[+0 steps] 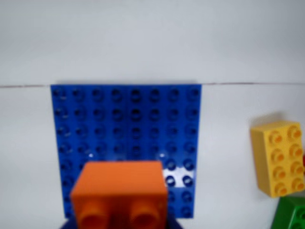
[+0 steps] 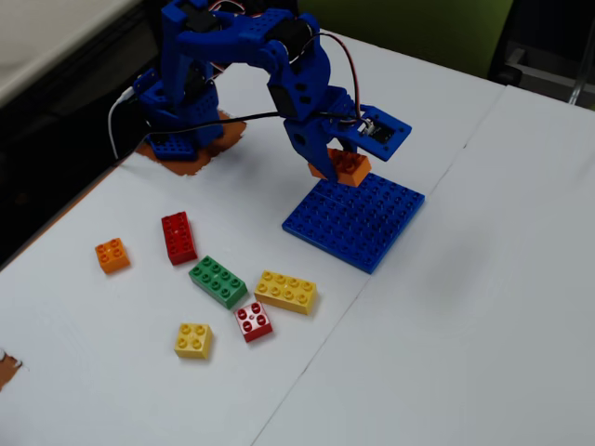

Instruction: Pick up the 2x4 orange block and go up the 8x8 blue block.

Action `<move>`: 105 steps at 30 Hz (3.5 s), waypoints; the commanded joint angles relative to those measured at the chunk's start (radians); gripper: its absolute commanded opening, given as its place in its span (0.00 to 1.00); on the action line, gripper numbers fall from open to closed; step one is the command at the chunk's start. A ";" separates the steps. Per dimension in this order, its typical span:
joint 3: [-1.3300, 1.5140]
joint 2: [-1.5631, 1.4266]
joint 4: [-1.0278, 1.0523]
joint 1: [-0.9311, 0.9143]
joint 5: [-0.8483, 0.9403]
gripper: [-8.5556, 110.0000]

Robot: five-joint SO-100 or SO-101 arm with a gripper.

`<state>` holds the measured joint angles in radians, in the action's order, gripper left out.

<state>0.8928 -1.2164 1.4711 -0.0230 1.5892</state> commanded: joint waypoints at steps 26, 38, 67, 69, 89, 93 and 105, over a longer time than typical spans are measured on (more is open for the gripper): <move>0.009 -0.026 -0.057 0.020 -0.018 0.10; 0.020 -0.020 -0.002 0.014 -0.018 0.10; -0.018 0.034 -0.048 0.002 -0.078 0.10; -0.026 0.038 -0.058 0.002 -0.086 0.10; -0.031 0.052 -0.086 0.006 -0.106 0.10; -0.031 0.052 -0.081 0.006 -0.103 0.10; -0.031 0.052 -0.075 0.006 -0.097 0.10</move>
<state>0.9189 -1.1520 1.3990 -0.0184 1.4864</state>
